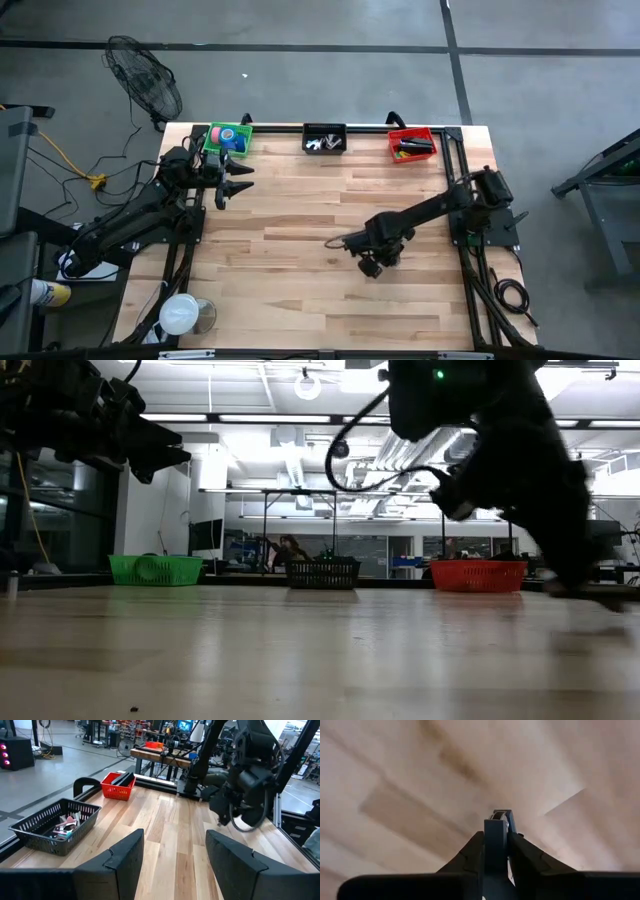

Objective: Pick and place Stapler, Stapler remover, tape
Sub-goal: Put the black staple remover in the black bin

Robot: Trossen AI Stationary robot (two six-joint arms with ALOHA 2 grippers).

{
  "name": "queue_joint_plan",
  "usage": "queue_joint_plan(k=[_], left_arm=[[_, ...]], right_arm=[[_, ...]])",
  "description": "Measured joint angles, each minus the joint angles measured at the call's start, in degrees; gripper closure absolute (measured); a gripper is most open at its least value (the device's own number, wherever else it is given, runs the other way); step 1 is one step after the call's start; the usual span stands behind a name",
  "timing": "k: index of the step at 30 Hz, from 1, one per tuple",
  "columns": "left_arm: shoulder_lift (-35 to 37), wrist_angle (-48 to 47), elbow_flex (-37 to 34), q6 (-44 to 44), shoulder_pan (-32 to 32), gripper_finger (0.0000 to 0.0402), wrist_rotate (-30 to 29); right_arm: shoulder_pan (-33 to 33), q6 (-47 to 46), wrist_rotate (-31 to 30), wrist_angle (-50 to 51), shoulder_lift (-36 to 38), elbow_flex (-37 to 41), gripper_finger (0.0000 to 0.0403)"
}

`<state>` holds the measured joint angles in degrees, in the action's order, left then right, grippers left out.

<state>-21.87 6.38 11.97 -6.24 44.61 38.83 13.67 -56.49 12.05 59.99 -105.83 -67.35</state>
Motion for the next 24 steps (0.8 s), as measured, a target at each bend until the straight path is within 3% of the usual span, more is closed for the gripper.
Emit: queue_joint_plan(k=[4,9,17,24], left_arm=[[-0.02,0.01,0.00,0.00,0.01,0.0191,-0.02],[0.00,0.01,0.00,-0.01,0.00,0.0191,-0.04],[-0.02,0.01,0.00,-0.02,0.00,0.0191,-0.04],[0.00,-0.05,0.00,-0.04,-0.01,0.0191,-0.04]], right_arm=[[-2.55,0.78,-7.90,-1.71,2.66,-0.05,0.0344],[-7.19,7.61,-16.44,-11.28,5.58,-0.07,0.0342],[-17.65,28.05,-28.44,-39.96,6.96,-0.07,0.0341],[-27.41,41.17,-30.95,-62.36,6.96,-0.09,0.0337]])
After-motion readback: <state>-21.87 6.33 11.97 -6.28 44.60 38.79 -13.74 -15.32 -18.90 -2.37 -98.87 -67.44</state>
